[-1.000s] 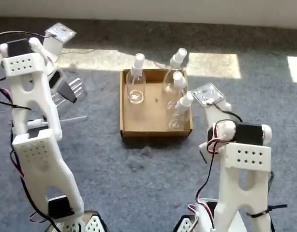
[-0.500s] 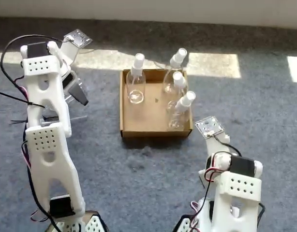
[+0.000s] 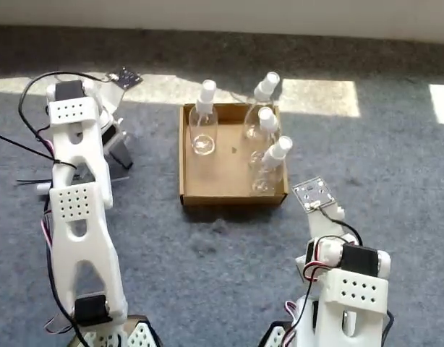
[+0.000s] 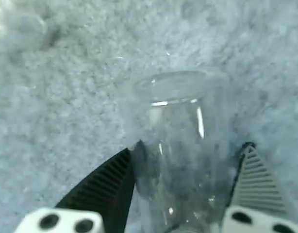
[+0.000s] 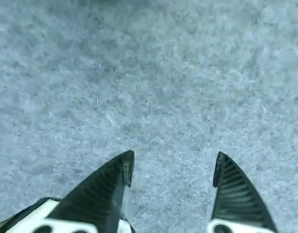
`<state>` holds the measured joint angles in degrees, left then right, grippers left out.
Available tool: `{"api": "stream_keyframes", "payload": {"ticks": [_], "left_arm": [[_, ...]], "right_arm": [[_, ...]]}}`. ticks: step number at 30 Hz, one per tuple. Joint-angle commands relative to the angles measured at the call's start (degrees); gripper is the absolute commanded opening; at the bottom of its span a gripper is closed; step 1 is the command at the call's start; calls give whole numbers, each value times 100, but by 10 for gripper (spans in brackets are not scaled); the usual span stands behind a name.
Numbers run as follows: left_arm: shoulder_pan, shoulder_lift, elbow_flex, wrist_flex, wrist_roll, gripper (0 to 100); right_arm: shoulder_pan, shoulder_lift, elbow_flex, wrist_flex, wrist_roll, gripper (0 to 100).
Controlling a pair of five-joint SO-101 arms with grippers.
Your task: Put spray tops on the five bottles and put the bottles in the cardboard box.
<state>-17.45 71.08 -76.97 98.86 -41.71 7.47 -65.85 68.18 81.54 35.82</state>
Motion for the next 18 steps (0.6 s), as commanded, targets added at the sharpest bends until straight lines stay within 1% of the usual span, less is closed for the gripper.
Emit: {"api": "stream_keyframes", "payload": {"ticks": [1,5,8,10,13,15,18], "left_arm": [[-215,-145,-549,9,325,202],[-400,-602,-1191,211,730,112],[-523,-1209,-1209,237,853,56],[-576,-1736,-980,237,853,45],[-567,-2853,-101,246,905,45],[-462,-3855,875,246,958,44],[-13,-5560,2809,246,923,43]], "right_arm": [[66,40,-48,-75,-70,221],[66,40,-48,-75,-70,221],[66,40,-48,-75,-70,221],[66,40,-48,-75,-70,221],[75,40,-57,-75,-88,221],[75,48,-57,-119,-255,221],[75,84,-57,-163,-369,221]]}}
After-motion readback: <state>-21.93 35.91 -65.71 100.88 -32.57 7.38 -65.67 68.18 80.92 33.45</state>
